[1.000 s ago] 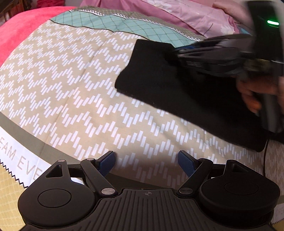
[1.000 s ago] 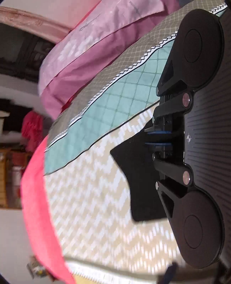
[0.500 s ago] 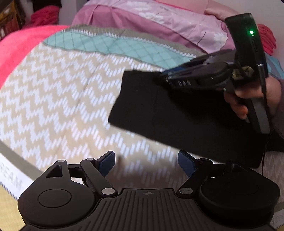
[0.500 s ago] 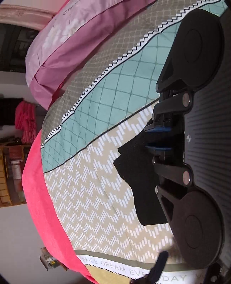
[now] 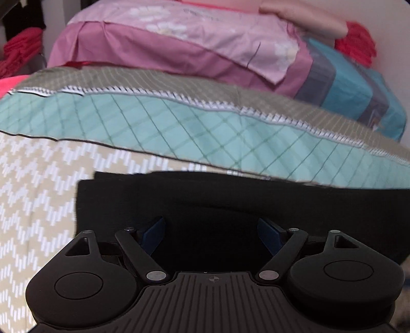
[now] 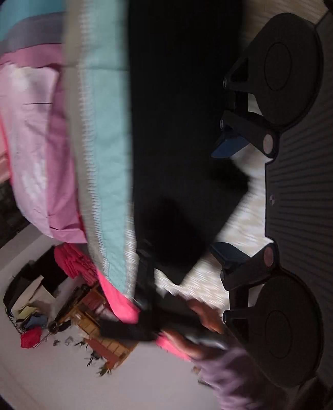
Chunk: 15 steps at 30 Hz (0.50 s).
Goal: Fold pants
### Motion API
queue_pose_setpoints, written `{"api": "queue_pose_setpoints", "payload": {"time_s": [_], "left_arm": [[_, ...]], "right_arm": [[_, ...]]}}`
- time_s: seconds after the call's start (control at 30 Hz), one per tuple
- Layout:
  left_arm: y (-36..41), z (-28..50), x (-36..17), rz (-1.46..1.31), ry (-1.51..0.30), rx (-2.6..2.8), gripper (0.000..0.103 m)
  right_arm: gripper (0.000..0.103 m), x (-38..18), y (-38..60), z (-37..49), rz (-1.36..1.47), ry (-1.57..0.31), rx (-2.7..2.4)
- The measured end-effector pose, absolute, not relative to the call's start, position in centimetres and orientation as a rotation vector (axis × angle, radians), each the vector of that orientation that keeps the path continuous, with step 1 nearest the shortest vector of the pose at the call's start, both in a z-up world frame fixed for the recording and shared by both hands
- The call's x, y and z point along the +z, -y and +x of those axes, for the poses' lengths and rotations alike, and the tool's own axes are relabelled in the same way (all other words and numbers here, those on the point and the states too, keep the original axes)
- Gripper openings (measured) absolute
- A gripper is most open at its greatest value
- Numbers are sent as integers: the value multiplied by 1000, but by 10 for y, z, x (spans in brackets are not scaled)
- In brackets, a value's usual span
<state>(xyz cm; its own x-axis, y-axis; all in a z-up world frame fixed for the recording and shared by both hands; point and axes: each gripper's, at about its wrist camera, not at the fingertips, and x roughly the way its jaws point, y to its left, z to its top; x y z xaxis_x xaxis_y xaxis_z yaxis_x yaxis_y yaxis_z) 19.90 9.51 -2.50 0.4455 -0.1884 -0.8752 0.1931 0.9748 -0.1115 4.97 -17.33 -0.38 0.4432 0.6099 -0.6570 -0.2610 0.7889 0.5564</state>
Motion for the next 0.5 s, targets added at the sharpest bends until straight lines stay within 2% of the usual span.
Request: {"api": "queue_pose_setpoints", "payload": {"time_s": [0.13, 0.37, 0.43, 0.47, 0.5], "left_arm": [[-79, 195, -41, 96, -1063, -254, 103], [-75, 191, -45, 114, -1027, -229, 103], [-74, 189, -45, 128, -1009, -234, 103], [-74, 187, -46, 136, -1000, -237, 103], [-74, 186, -46, 142, -995, -242, 103]], "right_arm": [[72, -26, 155, 23, 353, -897, 573], [71, -55, 147, 64, 442, -803, 551], [73, -62, 156, 62, 590, -816, 645], [82, -68, 155, 61, 646, -867, 757], [82, -74, 153, 60, 658, -916, 836]]}}
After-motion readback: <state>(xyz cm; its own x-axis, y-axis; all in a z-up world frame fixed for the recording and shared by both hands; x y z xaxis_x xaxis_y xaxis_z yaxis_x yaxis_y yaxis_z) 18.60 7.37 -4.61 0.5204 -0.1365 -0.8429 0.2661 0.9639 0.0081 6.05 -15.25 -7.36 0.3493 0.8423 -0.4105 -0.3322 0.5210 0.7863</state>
